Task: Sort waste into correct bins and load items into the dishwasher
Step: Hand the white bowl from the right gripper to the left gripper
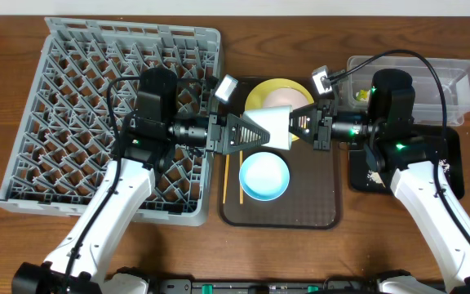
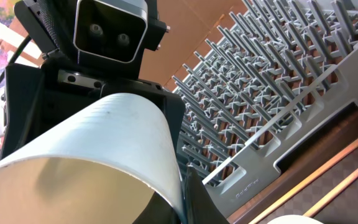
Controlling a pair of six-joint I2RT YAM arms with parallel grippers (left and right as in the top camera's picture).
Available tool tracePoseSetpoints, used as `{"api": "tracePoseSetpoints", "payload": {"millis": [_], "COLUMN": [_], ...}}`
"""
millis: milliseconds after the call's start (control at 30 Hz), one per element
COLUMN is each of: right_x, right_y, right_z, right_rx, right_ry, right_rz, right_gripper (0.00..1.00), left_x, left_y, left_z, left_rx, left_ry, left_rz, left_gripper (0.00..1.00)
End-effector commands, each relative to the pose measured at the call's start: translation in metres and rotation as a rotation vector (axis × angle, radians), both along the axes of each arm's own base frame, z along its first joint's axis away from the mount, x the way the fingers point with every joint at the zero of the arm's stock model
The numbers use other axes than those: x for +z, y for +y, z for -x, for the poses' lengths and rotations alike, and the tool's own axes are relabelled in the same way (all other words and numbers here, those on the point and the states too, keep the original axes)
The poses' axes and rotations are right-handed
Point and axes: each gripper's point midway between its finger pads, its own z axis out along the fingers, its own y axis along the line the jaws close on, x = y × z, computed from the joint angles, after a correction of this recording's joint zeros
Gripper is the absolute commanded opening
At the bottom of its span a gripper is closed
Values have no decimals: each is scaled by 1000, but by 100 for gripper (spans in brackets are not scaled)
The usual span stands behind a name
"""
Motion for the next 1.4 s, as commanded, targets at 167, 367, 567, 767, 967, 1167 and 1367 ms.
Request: {"api": "tracePoseSetpoints", "payload": {"millis": [167, 367, 567, 767, 967, 1167, 1367], "right_x": [1, -1, -1, -1, 0, -8, -23], "right_y": [16, 18, 18, 18, 19, 16, 3], "right_z": [7, 6, 6, 6, 7, 10, 10], "right_rx": [34, 22, 20, 20, 27, 28, 12], "right_ry": [11, 8, 7, 8, 10, 37, 60], "right_rz": [5, 16, 17, 17, 14, 32, 74], "right_gripper": [1, 1, 1, 1, 23, 42, 46], "left_x": [4, 4, 4, 4, 4, 3, -11], "left_y": [-1, -1, -1, -1, -1, -1, 9], "left_z": [-5, -5, -5, -5, -5, -8, -39], "left_rx": [25, 25, 25, 25, 22, 29, 189], "left_ry": [-44, -24, -22, -23, -107, -227, -295], "left_rz": [1, -1, -1, -1, 5, 6, -81], "left_gripper": [91, 90, 78, 69, 56, 41, 19]}}
